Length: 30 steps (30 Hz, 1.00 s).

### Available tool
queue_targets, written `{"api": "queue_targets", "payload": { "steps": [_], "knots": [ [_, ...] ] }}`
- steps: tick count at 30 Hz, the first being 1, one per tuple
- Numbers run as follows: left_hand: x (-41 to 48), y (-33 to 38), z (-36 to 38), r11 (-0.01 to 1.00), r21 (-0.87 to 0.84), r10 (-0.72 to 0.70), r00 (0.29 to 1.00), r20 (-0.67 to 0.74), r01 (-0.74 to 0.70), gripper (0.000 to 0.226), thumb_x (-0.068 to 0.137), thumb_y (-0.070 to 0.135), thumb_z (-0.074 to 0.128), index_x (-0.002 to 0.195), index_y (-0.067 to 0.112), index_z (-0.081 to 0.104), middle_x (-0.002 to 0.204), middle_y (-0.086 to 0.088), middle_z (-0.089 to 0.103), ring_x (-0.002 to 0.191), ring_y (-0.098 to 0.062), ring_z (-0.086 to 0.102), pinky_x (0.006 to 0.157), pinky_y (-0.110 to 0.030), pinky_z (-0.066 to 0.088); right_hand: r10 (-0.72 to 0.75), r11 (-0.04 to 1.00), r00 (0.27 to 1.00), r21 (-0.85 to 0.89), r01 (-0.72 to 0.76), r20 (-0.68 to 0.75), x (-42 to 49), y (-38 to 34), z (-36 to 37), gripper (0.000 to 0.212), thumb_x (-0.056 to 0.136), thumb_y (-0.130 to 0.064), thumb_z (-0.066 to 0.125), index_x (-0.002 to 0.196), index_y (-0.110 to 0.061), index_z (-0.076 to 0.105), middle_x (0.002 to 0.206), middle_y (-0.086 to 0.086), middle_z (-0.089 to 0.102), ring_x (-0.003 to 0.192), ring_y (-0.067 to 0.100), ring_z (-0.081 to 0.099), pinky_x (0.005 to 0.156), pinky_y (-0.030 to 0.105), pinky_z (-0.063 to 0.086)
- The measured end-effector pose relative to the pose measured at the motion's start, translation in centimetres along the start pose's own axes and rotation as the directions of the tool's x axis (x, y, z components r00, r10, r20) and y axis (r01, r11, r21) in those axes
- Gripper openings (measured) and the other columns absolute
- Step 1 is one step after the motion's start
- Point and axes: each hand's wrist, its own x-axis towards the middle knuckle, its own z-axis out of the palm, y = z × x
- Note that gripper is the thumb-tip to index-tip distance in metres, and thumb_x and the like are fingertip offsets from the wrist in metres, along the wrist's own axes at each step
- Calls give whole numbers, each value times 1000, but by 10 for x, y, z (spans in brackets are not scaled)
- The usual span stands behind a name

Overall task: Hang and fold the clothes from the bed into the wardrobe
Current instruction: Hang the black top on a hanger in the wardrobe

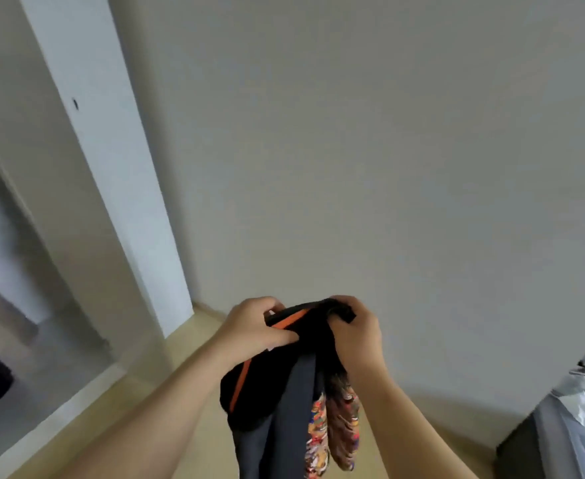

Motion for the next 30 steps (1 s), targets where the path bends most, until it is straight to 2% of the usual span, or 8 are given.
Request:
{"api": "queue_targets", "payload": {
  "steps": [3,6,11,13,15,17,22,30],
  "knots": [
    [-7,-31,-59,959,275,-11,979,-205,69,19,73,18,64,73,33,53,73,13,56,69,-4,56,52,-14,38,-82,995,992,60,77,100,8,-34,53,41,81,6,51,76,-33,60,77,-16,63,75,-2,59,66,12,46],
    [-14,-69,-119,872,409,-50,881,-471,268,13,85,17,54,81,29,51,85,7,51,76,-16,51,59,-25,35,-167,981,969,129,145,182,14,-72,108,42,81,5,51,74,-35,60,75,-18,62,67,-10,57,56,1,41],
    [-45,-128,-222,741,240,-280,614,-738,627,13,87,11,43,88,22,49,97,-3,46,75,-25,49,63,-32,40,-297,942,914,244,232,276,27,-136,191,37,83,-1,52,74,-36,59,74,-18,61,64,-13,57,52,1,41],
    [-55,-143,-260,757,0,-435,505,-745,653,10,91,16,42,93,18,51,93,-6,53,72,-24,56,57,-31,47,-330,930,885,272,246,328,33,-156,225,34,84,-2,53,75,-34,60,74,-16,63,67,-5,61,60,8,47],
    [-61,-149,-295,737,-478,-667,396,-631,478,15,95,18,42,103,10,53,84,-12,56,62,-24,59,45,-31,50,-352,923,858,291,253,373,39,-168,261,31,84,-4,54,76,-33,61,78,-12,65,76,5,62,71,20,51],
    [-66,-153,-325,580,-788,-789,385,-479,209,19,98,17,40,109,4,48,80,-14,56,60,-25,59,45,-38,48,-354,920,838,315,232,416,45,-176,299,28,85,-5,56,77,-32,62,80,-8,65,80,15,62,73,26,51],
    [-62,-182,-403,498,-856,-789,339,-513,-138,14,99,8,33,105,8,46,80,-8,51,65,-17,55,62,-35,49,-331,931,746,330,157,578,67,-198,386,25,83,-3,63,74,-27,64,75,-3,67,78,20,64,72,31,53],
    [-71,-204,-490,504,-789,-761,253,-598,-351,27,92,2,39,72,14,53,74,-5,49,64,-15,47,59,-25,41,-270,963,582,229,145,767,75,-224,513,10,82,-4,65,86,-12,63,82,9,66,76,22,64,63,30,54]
  ]
}}
